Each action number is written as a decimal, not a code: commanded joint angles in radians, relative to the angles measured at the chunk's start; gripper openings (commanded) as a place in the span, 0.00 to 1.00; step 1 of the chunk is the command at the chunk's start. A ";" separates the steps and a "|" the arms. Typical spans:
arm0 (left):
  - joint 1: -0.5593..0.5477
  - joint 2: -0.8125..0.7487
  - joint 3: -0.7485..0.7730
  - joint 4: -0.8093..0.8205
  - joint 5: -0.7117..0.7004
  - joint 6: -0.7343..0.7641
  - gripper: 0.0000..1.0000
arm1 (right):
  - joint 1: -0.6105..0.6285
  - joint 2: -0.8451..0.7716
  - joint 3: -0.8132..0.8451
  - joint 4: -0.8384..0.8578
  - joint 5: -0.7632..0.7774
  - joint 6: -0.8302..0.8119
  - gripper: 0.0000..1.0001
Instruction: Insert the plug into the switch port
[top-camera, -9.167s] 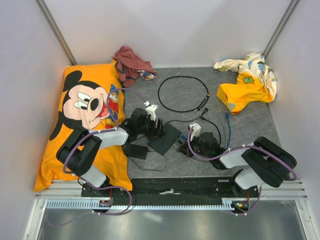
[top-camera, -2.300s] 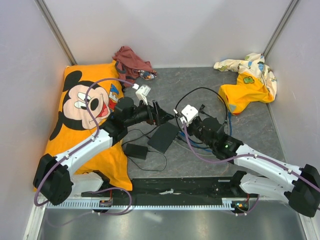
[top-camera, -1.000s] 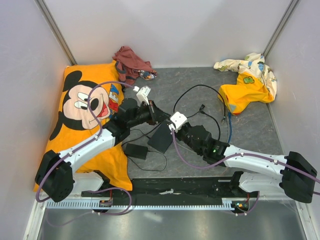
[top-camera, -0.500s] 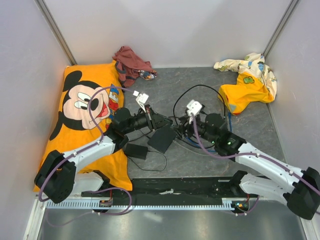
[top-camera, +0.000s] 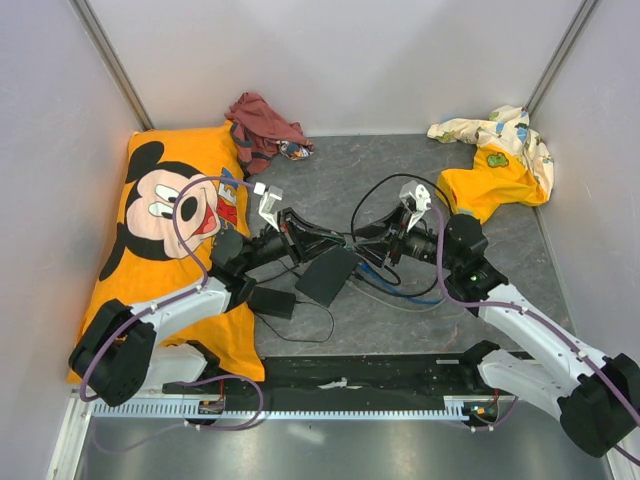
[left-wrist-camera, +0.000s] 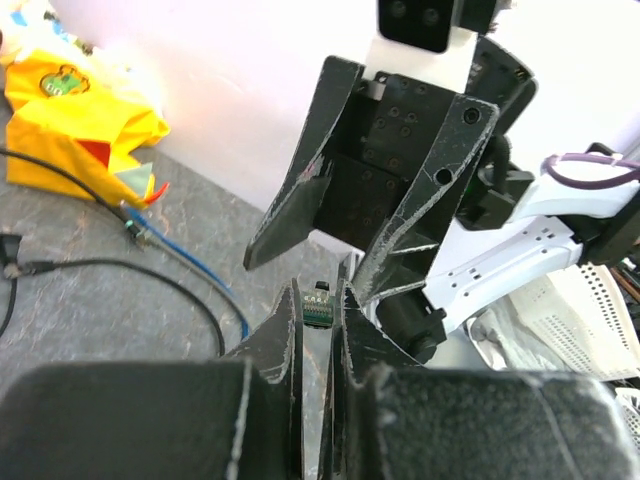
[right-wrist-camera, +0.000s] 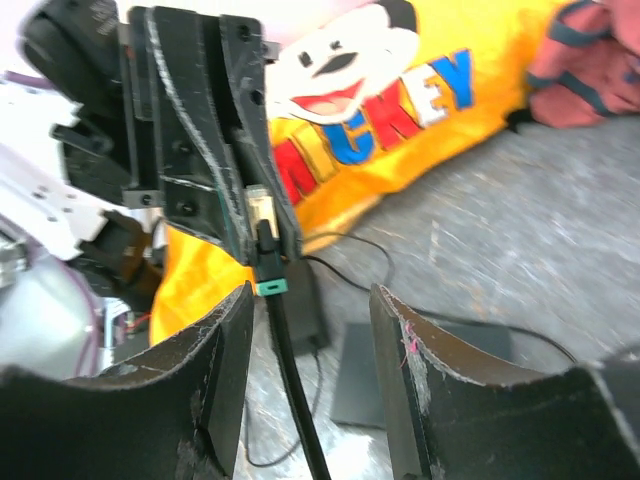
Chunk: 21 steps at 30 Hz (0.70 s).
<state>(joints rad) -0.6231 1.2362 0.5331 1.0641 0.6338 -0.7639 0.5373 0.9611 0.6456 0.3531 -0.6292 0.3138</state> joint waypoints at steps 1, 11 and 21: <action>0.000 0.005 -0.004 0.132 0.029 -0.046 0.01 | -0.005 0.033 0.005 0.159 -0.121 0.090 0.56; -0.009 0.022 0.002 0.174 0.040 -0.071 0.02 | -0.003 0.073 -0.001 0.279 -0.173 0.156 0.44; -0.012 0.025 -0.001 0.249 0.049 -0.097 0.02 | -0.005 0.108 -0.004 0.305 -0.187 0.171 0.30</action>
<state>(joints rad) -0.6258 1.2640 0.5316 1.2160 0.6563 -0.8261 0.5346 1.0561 0.6453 0.5922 -0.7906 0.4755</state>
